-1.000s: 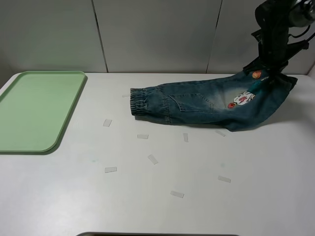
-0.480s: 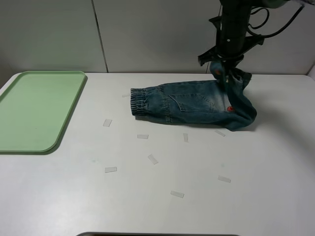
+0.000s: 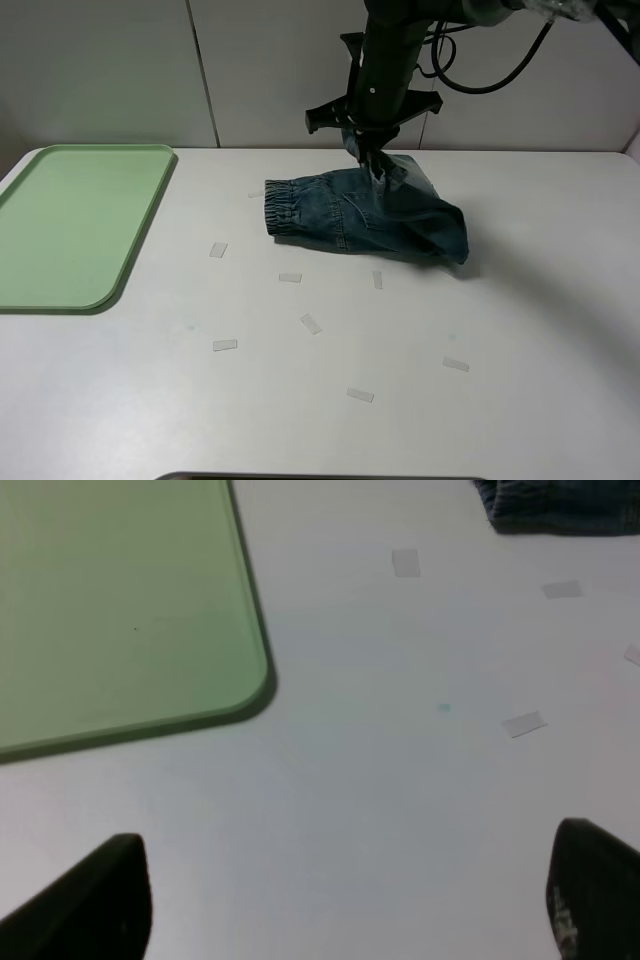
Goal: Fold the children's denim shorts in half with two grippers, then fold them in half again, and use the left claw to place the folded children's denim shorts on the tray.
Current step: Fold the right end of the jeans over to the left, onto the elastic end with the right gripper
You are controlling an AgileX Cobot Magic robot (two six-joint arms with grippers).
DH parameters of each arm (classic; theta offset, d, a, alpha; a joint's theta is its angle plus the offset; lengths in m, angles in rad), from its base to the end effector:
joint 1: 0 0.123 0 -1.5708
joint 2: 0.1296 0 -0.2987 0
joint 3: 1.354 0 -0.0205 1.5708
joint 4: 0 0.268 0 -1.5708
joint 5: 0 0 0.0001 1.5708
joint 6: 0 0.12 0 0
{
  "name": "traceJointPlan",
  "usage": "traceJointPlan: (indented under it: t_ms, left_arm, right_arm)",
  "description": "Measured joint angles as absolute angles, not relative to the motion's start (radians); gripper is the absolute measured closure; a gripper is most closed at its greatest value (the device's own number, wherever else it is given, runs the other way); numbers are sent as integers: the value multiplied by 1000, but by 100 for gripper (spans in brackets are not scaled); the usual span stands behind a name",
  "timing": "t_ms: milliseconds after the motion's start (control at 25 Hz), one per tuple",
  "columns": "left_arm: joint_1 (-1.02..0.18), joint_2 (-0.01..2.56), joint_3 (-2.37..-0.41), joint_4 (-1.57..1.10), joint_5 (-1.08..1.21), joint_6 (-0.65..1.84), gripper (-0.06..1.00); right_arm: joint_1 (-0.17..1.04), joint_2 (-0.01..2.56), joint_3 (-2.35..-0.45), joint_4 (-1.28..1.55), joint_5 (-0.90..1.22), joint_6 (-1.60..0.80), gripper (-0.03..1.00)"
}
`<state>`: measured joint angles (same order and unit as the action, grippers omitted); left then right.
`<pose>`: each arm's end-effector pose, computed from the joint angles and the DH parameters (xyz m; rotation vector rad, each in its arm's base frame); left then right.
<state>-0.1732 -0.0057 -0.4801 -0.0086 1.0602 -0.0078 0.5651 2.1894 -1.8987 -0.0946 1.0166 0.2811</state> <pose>0.0231 -0.0050 0.2662 0.1705 2.0531 -0.1224 0.4368 0.2655 0.1956 -0.4430 2.7490 0.0891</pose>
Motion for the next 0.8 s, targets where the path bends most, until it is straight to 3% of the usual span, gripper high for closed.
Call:
traceJointPlan:
  t_ms: [280, 400, 520, 560, 640, 800]
  left_arm:
    - [-173, -6, -480, -9, 1060, -8, 16]
    - [-173, -6, -480, -9, 1060, -8, 16]
    - [-173, -6, -480, -9, 1060, -8, 16]
    - [-173, -6, -480, -9, 1060, -8, 16]
    - [-173, -6, -480, -9, 1060, -8, 16]
    - [-173, -6, -480, -9, 1060, -8, 16]
  right_arm:
    - [608, 2189, -1899, -33, 950, 293, 94]
    - [615, 2189, -1899, -29, 916, 270, 76]
    - [625, 2189, -1899, -27, 869, 229, 42]
    - [628, 2189, -1899, -21, 856, 219, 37]
    - [634, 2189, -1899, -20, 831, 214, 31]
    - [642, 2189, -1899, -23, 824, 212, 28]
